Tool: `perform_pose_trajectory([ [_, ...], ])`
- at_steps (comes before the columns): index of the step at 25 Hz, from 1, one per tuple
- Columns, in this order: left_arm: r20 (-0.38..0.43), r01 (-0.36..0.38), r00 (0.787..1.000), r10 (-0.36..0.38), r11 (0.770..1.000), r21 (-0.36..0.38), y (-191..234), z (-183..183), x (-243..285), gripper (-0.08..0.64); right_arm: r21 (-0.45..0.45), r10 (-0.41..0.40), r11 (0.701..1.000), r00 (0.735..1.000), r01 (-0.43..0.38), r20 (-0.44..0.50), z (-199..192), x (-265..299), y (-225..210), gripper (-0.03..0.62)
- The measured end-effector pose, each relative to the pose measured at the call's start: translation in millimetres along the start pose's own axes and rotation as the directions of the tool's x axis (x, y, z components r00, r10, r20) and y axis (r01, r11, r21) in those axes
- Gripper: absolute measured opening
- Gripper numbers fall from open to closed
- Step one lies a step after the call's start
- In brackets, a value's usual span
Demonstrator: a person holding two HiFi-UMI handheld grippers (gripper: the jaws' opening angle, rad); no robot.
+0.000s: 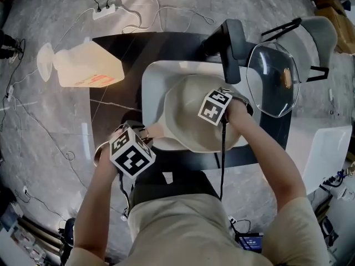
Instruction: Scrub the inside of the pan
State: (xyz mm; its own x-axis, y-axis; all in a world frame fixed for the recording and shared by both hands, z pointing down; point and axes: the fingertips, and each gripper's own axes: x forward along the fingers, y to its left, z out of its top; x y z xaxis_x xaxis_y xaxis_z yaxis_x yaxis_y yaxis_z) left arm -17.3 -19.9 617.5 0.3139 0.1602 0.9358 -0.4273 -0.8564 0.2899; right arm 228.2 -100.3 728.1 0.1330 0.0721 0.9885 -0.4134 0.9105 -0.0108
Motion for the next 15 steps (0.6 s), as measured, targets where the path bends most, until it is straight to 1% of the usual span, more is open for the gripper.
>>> perform_pose_trajectory([
  [2, -0.003, -0.001, 1.000, 0.001, 1.000, -0.001, -0.1, -0.3, -0.1, 0.186, -0.002, 0.049, 0.999, 0.996, -0.049, -0.069, -17.9, -6.0, 9.3, 0.051],
  [4, -0.004, 0.000, 1.000, 0.000, 1.000, -0.001, 0.3, -0.5, -0.4, 0.185, 0.013, 0.129, 0.992, 0.986, -0.129, -0.107, -31.8, -15.7, 22.6, 0.051],
  [6, -0.007, 0.003, 1.000, -0.003, 1.000, -0.002, -0.2, -1.0, 0.1, 0.186, 0.030, 0.226, 0.974, 0.966, -0.224, -0.127, -42.8, -28.8, 40.3, 0.051],
  [8, -0.015, 0.007, 1.000, -0.007, 1.000, -0.005, -0.5, -2.3, 1.5, 0.186, 0.035, 0.310, 0.951, 0.940, -0.308, -0.143, -49.9, -43.4, 58.7, 0.051],
  [11, -0.010, 0.008, 1.000, -0.008, 1.000, -0.017, 1.4, -1.6, 1.4, 0.186, 0.015, 0.397, 0.917, 0.906, -0.399, -0.150, -45.1, -58.9, 85.3, 0.051],
  [12, -0.006, 0.005, 1.000, -0.005, 1.000, -0.022, 1.7, -1.2, 1.5, 0.187, 0.008, 0.430, 0.901, 0.892, -0.433, -0.139, -39.0, -62.3, 94.9, 0.051],
  [13, -0.005, 0.002, 1.000, -0.002, 1.000, -0.026, 1.4, -1.0, 1.8, 0.187, 0.008, 0.474, 0.879, 0.873, -0.477, -0.115, -30.6, -65.8, 105.9, 0.052],
  [15, -0.010, 0.000, 1.000, 0.000, 1.000, -0.030, 0.1, -0.9, 2.7, 0.189, 0.023, 0.567, 0.824, 0.823, -0.567, -0.040, -8.5, -72.9, 128.3, 0.052],
])
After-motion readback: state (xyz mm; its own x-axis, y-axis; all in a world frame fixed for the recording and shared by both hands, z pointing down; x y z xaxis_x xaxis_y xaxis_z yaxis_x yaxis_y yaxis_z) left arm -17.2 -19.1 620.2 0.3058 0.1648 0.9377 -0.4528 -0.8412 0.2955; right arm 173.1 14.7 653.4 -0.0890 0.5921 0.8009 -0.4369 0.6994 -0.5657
